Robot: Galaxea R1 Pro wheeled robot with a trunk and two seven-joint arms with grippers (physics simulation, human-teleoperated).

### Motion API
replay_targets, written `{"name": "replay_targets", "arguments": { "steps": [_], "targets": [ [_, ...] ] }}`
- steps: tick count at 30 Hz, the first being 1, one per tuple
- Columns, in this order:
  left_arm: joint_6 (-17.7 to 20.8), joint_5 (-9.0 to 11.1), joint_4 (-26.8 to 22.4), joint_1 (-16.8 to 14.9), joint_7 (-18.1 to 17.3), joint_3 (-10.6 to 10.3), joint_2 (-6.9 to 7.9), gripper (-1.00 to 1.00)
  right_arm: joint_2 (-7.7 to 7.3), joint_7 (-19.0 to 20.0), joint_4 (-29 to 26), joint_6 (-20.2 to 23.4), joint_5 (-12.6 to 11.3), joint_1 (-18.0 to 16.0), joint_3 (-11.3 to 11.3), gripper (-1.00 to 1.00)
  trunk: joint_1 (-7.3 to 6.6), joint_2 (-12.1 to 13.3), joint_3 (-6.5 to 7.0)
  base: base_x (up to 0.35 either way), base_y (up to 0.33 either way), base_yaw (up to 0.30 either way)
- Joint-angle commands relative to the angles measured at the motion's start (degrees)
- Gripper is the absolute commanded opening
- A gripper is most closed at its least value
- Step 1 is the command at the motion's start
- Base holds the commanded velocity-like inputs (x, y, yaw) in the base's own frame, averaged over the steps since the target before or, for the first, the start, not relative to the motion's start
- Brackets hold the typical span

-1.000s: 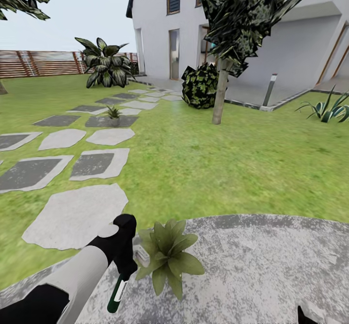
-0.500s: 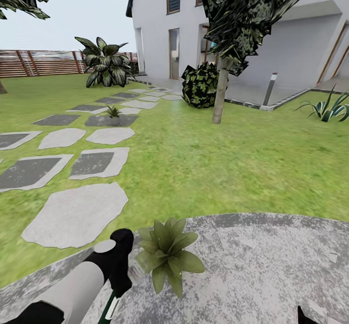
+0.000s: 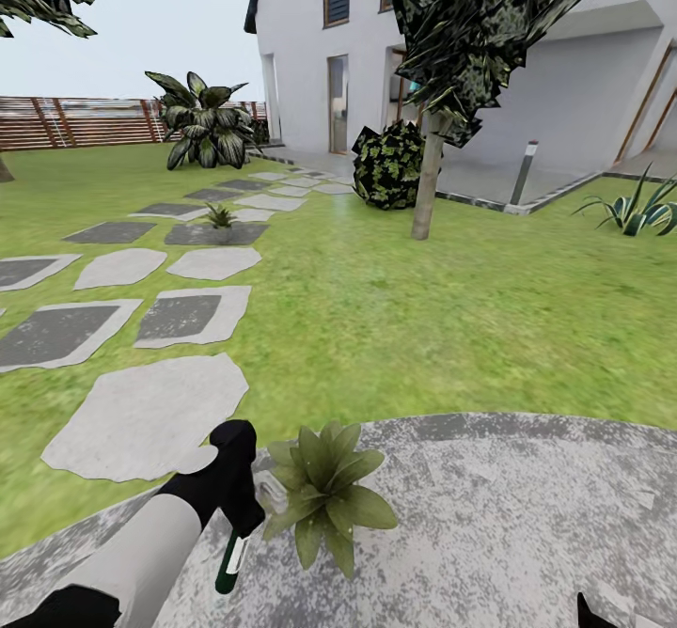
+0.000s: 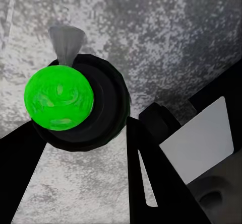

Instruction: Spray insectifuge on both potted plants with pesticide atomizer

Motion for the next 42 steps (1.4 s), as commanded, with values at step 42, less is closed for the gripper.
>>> {"name": "replay_targets", "arguments": {
  "steps": [42],
  "targets": [
    [-0.1,-0.5,2.8,6.5,3.5,-0.2,0.5,-1.0,-0.06,0.5,0.0,-0.4,0.5,-0.1,-0.6,1.0,-0.01,0.0,-0.05,0.0,0.0,0.0]
  ]
}}
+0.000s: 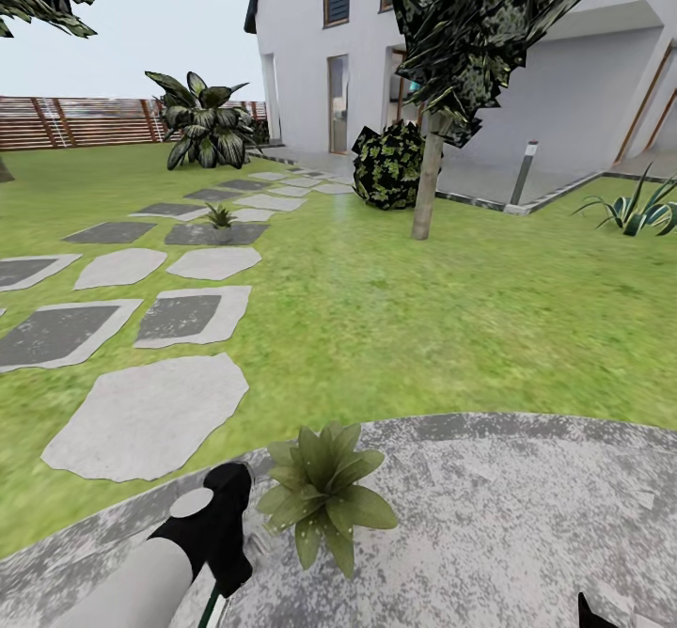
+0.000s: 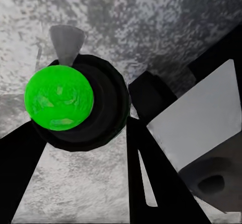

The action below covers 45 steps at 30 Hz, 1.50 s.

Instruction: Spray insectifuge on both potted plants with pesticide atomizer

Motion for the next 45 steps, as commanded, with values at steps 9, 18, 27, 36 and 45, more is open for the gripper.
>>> {"name": "replay_targets", "arguments": {
  "steps": [9,18,27,36,45],
  "targets": [
    [0.5,-0.3,0.0,0.6,-0.4,-0.1,1.49,-1.0,0.01,0.5,0.0,-0.3,0.4,-0.1,-0.5,1.0,-0.01,0.0,-0.05,0.0,0.0,0.0],
    [0.5,-0.4,0.0,0.6,-0.3,-0.2,-2.26,-1.0,0.01,0.5,0.0,-0.3,0.4,-0.1,-0.5,1.0,-0.01,0.0,-0.05,0.0,0.0,0.0],
    [-1.8,-0.4,-0.3,3.8,-0.3,0.1,1.02,-1.0,0.01,0.5,0.0,-0.3,0.4,-0.1,-0.5,1.0,-0.01,0.0,-0.05,0.0,0.0,0.0],
    [-2.6,-0.4,-1.1,2.1,-0.6,1.2,1.29,-1.0,0.01,0.5,0.1,-0.3,0.4,-0.1,-0.5,1.0,-0.01,0.0,-0.05,0.0,0.0,0.0],
    [-2.7,-1.0,-5.5,-2.6,-2.6,1.1,0.83,-1.0,0.01,0.5,0.1,-0.3,0.4,-0.1,-0.5,1.0,-0.01,0.0,-0.05,0.0,0.0,0.0]
  ]
}}
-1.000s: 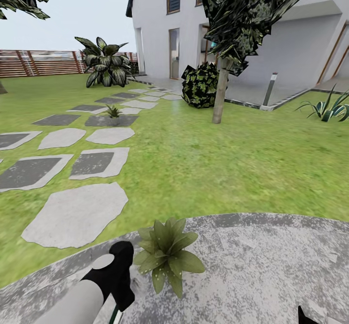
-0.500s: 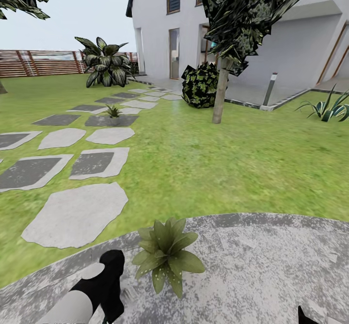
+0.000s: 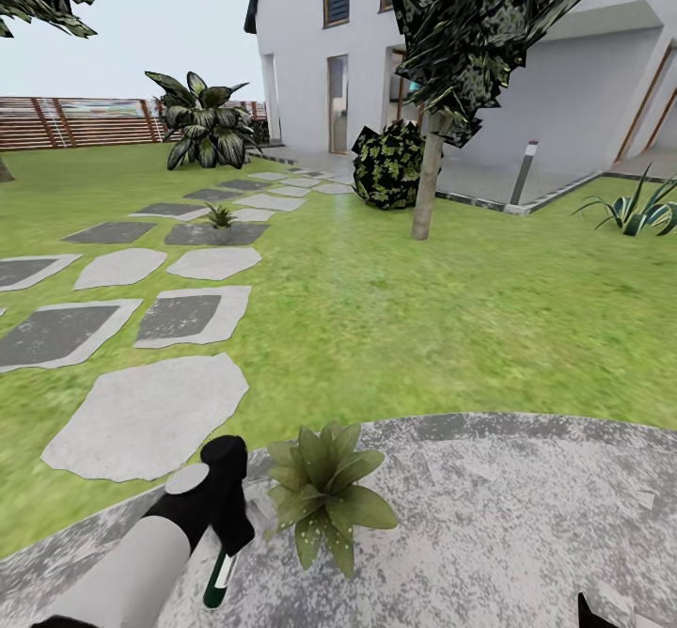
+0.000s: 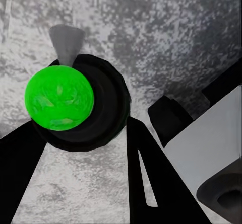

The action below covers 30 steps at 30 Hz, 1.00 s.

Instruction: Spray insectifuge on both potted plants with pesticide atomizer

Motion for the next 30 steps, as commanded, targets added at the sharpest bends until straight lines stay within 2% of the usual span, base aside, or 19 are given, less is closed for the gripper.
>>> {"name": "replay_targets", "arguments": {
  "steps": [1,5,13,17,19,24,26,30],
  "targets": [
    [0.5,-0.6,-0.1,-0.5,-1.1,-0.1,0.03,-1.0,0.01,0.5,0.0,-0.3,0.4,-0.1,-0.5,1.0,-0.01,0.0,-0.05,0.0,0.0,0.0],
    [0.4,-0.7,0.1,-2.0,-3.4,-0.3,0.1,-1.0,0.01,0.5,0.0,-0.3,0.4,-0.1,-0.5,1.0,-0.01,0.0,-0.05,0.0,0.0,0.0],
    [0.2,-0.7,0.8,-1.3,-3.6,-0.5,0.63,-1.0,0.01,0.5,0.0,-0.3,0.4,-0.1,-0.5,1.0,-0.01,0.0,-0.05,0.0,0.0,0.0],
    [0.2,-0.2,1.9,0.1,-3.4,-0.4,3.24,-1.0,0.01,0.5,0.0,-0.3,0.4,-0.1,-0.5,1.0,-0.01,0.0,-0.05,0.0,0.0,0.0],
    [0.2,0.0,2.0,0.3,-3.4,-0.1,3.65,-1.0,0.01,0.5,0.0,-0.2,0.4,-0.1,-0.4,1.0,-0.01,0.0,-0.05,0.0,0.0,0.0],
    [0.4,0.1,1.2,-0.6,-3.9,-0.1,2.73,-1.0,0.01,0.5,0.0,-0.3,0.4,-0.1,-0.4,1.0,-0.01,0.0,-0.05,0.0,0.0,0.0],
    [0.4,-0.2,0.7,-2.4,-4.1,-0.2,1.35,-1.0,0.01,0.5,0.0,-0.3,0.4,-0.1,-0.4,1.0,-0.01,0.0,-0.05,0.0,0.0,0.0],
    [0.5,-0.2,0.8,-6.0,-4.2,-0.2,0.73,-1.0,-0.01,0.5,-0.1,-0.3,0.4,-0.1,-0.5,1.0,-0.01,0.0,-0.05,0.0,0.0,0.0]
  ]
}}
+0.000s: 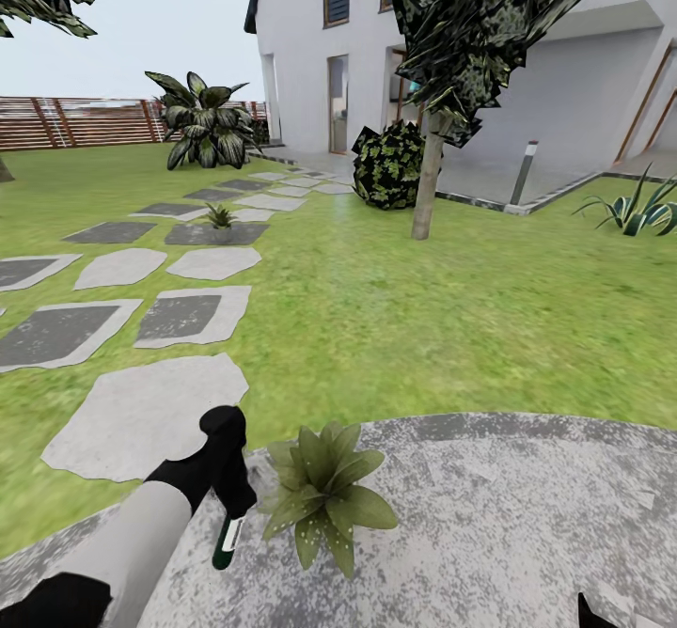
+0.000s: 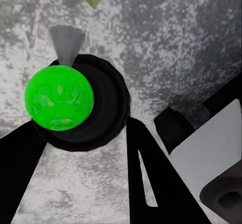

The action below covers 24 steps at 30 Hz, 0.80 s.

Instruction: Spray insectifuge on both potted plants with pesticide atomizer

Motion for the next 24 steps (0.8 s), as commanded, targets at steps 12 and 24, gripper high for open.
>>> {"name": "replay_targets", "arguments": {
  "steps": [12,24],
  "targets": [
    [0.7,-0.7,0.2,-1.8,-0.3,-0.3,-4.31,-1.0,0.03,0.5,0.0,-0.2,0.4,-0.1,-0.5,1.0,-0.01,0.0,-0.06,0.0,0.0,0.0],
    [0.7,-0.7,0.2,-1.9,-0.3,-0.5,-3.2,-1.0,0.02,0.5,0.0,-0.3,0.4,-0.1,-0.5,1.0,-0.01,0.0,-0.06,0.0,0.0,-0.054]
  ]
}}
